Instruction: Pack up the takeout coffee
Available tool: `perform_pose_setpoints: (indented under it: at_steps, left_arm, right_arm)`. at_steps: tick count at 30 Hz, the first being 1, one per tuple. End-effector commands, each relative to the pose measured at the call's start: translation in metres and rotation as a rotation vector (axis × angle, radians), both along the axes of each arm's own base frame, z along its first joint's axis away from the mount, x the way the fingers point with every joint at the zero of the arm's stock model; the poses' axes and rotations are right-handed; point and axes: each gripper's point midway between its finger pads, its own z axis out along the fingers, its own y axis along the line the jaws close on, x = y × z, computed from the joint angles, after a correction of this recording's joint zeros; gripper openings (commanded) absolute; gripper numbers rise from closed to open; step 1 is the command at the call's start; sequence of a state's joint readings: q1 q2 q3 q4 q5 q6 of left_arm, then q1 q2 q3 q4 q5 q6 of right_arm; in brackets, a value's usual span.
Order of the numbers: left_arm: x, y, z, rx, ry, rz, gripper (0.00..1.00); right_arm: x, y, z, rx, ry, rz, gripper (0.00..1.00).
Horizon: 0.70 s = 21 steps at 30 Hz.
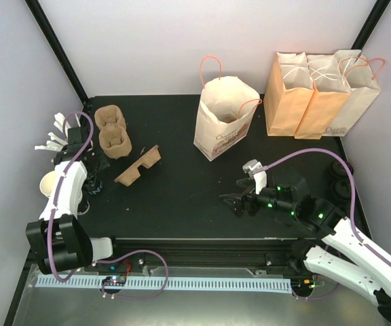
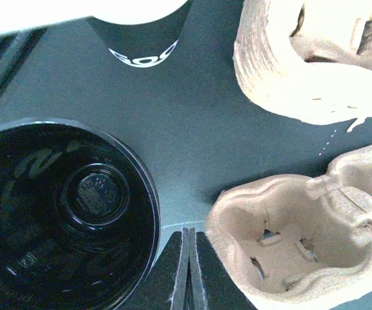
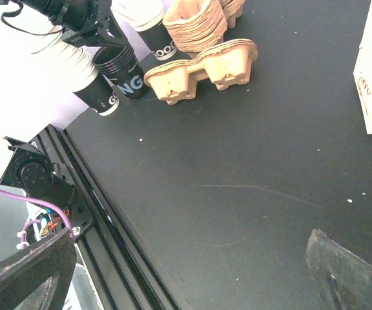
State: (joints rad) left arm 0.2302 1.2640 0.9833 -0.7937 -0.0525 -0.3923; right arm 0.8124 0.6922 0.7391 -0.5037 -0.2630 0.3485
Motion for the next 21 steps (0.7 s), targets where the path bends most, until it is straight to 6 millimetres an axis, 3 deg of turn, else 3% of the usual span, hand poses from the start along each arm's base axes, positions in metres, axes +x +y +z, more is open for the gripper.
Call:
perform_pose_setpoints:
  at_steps: [1, 4, 6, 12, 21]
  left_arm:
    - [0.005, 0.008, 0.029, 0.045, -0.05, -0.001, 0.05]
    - [0.004, 0.014, 0.029, 0.073, -0.039, 0.019, 0.32]
    - [0.001, 0.02, 0.027, 0.101, -0.022, 0.04, 0.42]
    - [-0.003, 0.032, 0.022, 0.169, 0.009, 0.064, 0.43]
    - [0.009, 0.021, -0.007, 0.108, 0.056, -0.019, 0.38]
  right_arm:
    - [0.002, 0.0, 0.006, 0.01, -0.02, -0.008, 1.0]
    - [0.002, 0.001, 0.005, 0.009, -0.02, -0.007, 1.0]
    - [0.002, 0.001, 0.005, 0.011, -0.016, -0.007, 1.0]
    - [0.001, 0.0, 0.004, 0.003, -0.02, -0.005, 1.0]
    - [0.002, 0.001, 0.012, 0.004, -0.04, 0.003, 1.0]
